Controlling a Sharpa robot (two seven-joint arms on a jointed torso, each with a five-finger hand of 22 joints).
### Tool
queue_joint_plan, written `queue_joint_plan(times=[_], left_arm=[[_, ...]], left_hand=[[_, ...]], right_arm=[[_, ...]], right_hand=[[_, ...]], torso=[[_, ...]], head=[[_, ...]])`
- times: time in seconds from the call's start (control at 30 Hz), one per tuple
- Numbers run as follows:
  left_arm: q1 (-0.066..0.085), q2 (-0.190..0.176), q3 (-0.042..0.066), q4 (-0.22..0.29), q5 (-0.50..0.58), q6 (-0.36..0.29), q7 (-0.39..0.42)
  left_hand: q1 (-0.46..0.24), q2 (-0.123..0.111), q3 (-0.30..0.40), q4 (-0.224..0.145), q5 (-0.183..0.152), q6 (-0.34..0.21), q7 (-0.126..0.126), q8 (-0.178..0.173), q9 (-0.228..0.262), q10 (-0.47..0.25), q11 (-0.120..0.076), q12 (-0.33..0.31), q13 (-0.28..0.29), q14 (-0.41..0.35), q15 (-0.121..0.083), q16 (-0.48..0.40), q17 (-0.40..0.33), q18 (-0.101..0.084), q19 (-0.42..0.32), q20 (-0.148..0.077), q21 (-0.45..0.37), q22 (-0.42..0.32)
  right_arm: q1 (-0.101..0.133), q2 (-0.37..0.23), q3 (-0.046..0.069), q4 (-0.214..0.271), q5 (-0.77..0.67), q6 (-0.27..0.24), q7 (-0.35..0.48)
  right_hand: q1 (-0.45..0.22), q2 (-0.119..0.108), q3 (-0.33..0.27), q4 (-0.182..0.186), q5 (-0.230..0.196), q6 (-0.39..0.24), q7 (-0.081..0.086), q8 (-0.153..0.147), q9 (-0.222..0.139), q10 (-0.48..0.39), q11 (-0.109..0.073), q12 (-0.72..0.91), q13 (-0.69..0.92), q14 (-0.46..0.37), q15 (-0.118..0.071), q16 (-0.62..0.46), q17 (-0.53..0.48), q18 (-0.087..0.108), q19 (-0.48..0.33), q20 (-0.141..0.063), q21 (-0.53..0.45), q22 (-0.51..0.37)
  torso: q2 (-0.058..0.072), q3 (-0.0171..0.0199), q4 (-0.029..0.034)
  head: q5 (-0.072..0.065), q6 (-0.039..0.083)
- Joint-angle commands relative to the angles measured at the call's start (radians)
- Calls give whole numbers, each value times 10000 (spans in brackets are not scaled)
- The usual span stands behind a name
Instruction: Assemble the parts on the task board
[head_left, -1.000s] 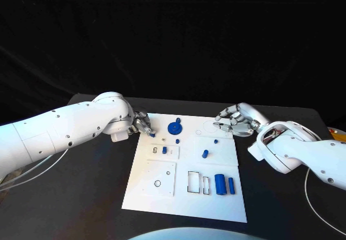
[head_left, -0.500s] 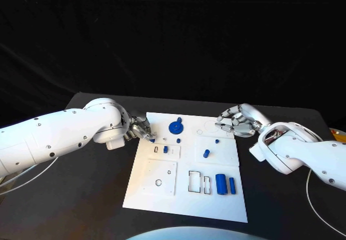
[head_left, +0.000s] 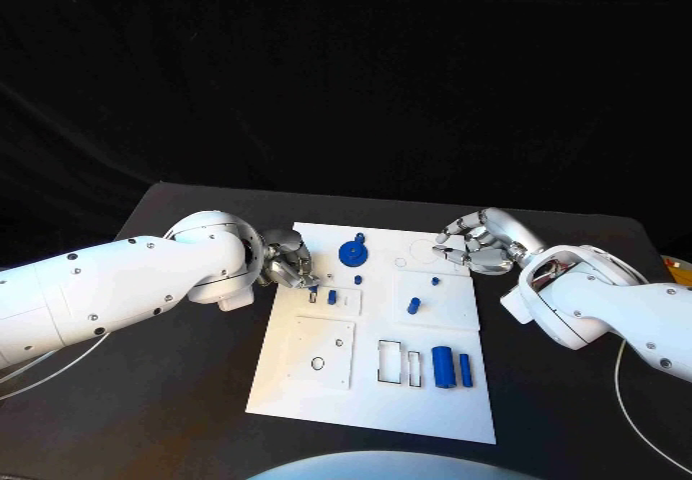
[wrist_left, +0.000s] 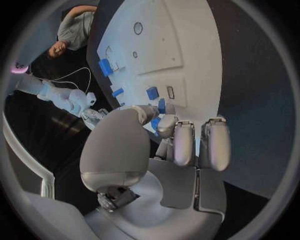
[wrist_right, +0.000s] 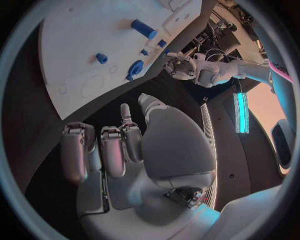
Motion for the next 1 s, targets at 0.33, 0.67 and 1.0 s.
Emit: queue_joint_plan(times=[0.33, 0.67, 1.0], left_arm=[[-180, 159, -30, -151, -563, 223, -145], [-217, 223, -43, -182, -569, 554, -418], [-241, 251, -55, -173, -566, 847, -549]], left_hand=[[-20, -99, 1247, -1132, 5, 96, -135, 213, 1023, 60, -3, 34, -10, 430, -64, -13, 279, -23, 64, -3, 45, 459], [-53, -137, 1347, -1157, 20, 128, -150, 257, 1046, 66, -17, 19, -33, 431, -72, -13, 280, -24, 66, -8, 47, 464], [-85, -192, 1499, -1210, 38, 150, -163, 303, 1072, 77, -30, 10, -39, 432, -82, -14, 279, -24, 67, -15, 50, 471]], right_arm=[[-31, 6, 0, 1, -23, 131, 68], [-33, 3, 0, 9, -71, 122, 65], [-35, 4, 0, 9, -200, 120, 67]], right_hand=[[-17, 121, 17, 20, 89, -57, -8, 53, 14, -29, -1, -23, 1055, 724, -57, -39, 1329, 61, 265, -53, -36, 1762], [-17, 121, 17, 20, 89, -57, -8, 53, 14, -29, -1, -23, 1055, 724, -57, -39, 1329, 61, 265, -53, -36, 1762], [-17, 121, 17, 20, 89, -57, -8, 53, 14, -29, -1, -23, 1055, 724, -57, -39, 1329, 61, 265, -53, -36, 1762]], torso=[[19, 19, -20], [7, 23, -16], [6, 20, -20]], head=[[19, -43], [9, -70], [29, -85]])
